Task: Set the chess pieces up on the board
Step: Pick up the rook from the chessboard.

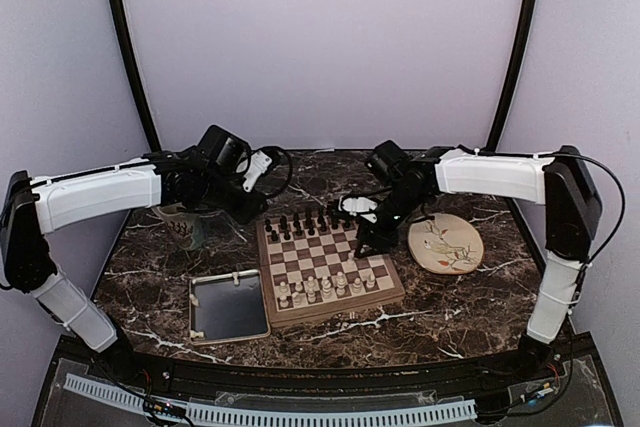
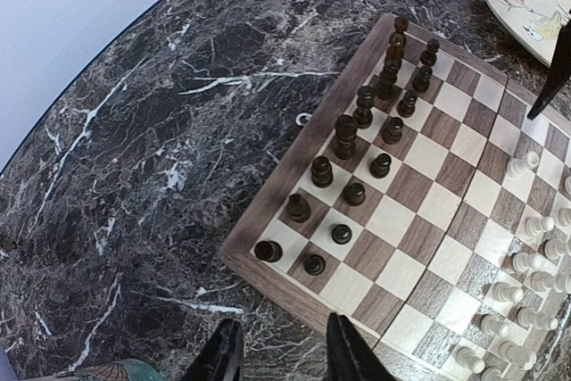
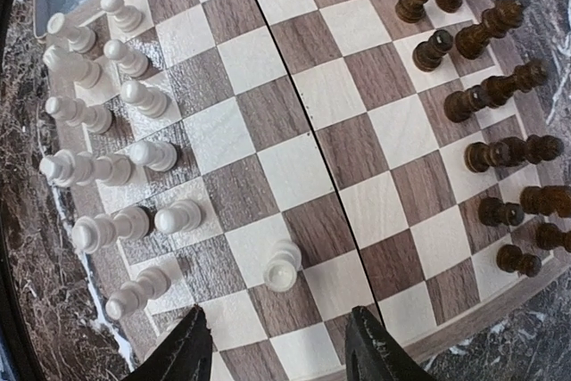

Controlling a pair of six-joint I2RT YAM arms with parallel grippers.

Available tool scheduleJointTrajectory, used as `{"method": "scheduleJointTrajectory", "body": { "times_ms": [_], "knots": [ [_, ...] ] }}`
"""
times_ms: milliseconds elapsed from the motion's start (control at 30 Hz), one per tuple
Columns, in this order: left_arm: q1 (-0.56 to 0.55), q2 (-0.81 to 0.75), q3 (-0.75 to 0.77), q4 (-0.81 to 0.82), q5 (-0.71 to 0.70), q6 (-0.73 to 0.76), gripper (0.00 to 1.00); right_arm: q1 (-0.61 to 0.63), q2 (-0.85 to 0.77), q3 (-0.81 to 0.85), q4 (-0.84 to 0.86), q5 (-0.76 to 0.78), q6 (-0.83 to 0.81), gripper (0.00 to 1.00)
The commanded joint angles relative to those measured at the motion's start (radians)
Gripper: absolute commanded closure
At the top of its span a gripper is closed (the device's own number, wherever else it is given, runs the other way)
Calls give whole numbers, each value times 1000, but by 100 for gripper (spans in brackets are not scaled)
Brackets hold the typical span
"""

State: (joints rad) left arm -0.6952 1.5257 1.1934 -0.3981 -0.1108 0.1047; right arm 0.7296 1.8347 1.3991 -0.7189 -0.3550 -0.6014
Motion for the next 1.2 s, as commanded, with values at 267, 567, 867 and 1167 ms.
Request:
{"method": "scheduleJointTrajectory", "body": {
  "times_ms": [267,567,867,1167],
  "knots": [
    [25,-66,-14,80,0,15,65,60,193,194,-124,102,29,53],
    [26,-60,-14,77,6,16,65,63,224,216,-146,87,42,82],
    [25,-52,-14,73,2,21,65,18,137,180,-136,93,49,94],
    [26,-45,-11,67,-10,29,65,-33,-59,-1,-153,97,39,94]
  ]
}}
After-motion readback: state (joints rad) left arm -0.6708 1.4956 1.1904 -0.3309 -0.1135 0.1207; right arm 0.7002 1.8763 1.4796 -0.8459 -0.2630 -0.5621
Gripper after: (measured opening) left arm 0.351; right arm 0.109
